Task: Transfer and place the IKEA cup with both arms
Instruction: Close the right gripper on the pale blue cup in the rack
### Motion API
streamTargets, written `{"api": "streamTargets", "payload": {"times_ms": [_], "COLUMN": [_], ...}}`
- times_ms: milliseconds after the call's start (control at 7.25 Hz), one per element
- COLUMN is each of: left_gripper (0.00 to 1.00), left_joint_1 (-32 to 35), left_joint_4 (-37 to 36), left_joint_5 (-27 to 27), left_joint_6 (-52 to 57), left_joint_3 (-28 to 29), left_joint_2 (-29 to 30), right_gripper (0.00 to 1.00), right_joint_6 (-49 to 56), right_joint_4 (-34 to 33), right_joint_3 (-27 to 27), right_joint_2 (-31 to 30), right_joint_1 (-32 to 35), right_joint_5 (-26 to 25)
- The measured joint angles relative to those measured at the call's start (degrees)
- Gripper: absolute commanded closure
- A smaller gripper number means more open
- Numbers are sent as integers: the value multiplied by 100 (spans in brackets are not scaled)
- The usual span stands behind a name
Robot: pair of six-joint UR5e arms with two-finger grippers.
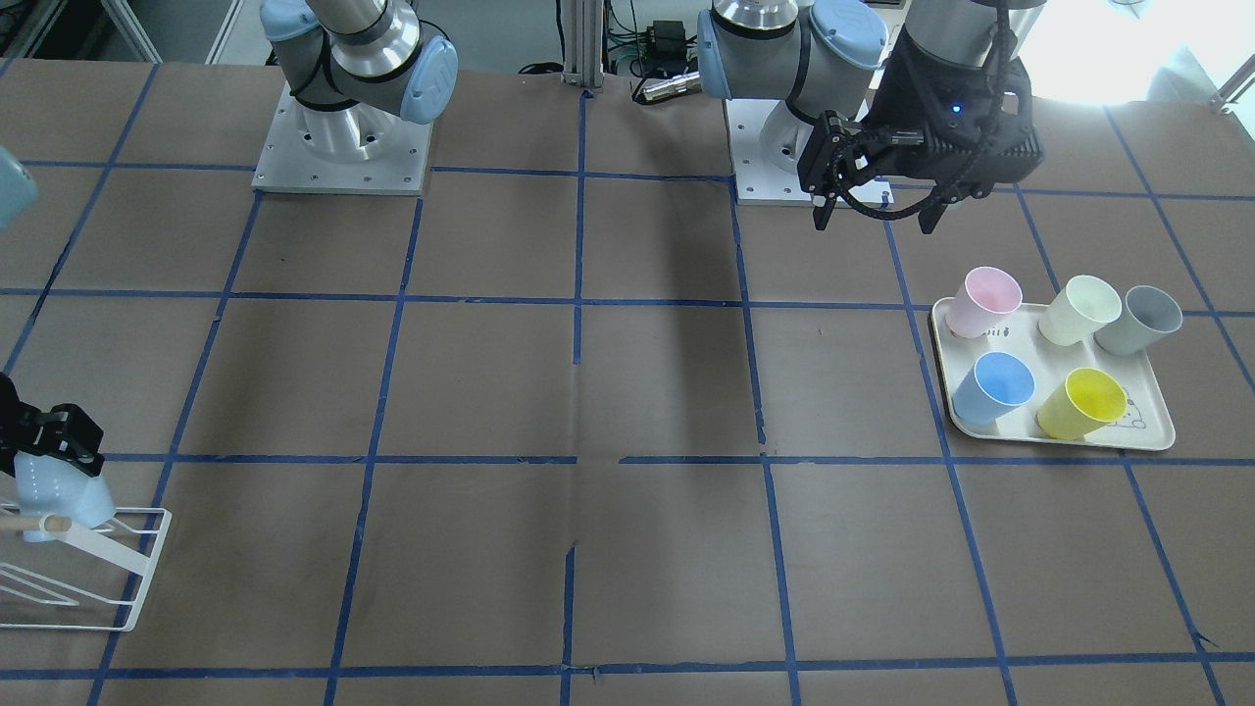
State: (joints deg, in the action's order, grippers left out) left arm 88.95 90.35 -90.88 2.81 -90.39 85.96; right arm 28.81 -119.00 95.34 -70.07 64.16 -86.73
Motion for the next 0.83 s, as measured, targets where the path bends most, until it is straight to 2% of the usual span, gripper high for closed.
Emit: {"api": "streamTargets", "payload": {"times_ms": [414, 828], "left_gripper": [0, 0], "left_joint_1": [0, 0], "left_joint_4": [0, -4], "left_joint_5": [0, 0], "left_joint_6": [0, 0], "left_joint_3": [0, 15], "left_joint_2": [0, 3], "right_gripper": [43, 43], "right_joint_6": [-27, -47], "right_joint_4": [242, 1232], "right_joint_3": [-89, -241], "right_joint_2": [-244, -923], "right_joint_1": [0, 9], "right_joint_5": [-35, -134]}}
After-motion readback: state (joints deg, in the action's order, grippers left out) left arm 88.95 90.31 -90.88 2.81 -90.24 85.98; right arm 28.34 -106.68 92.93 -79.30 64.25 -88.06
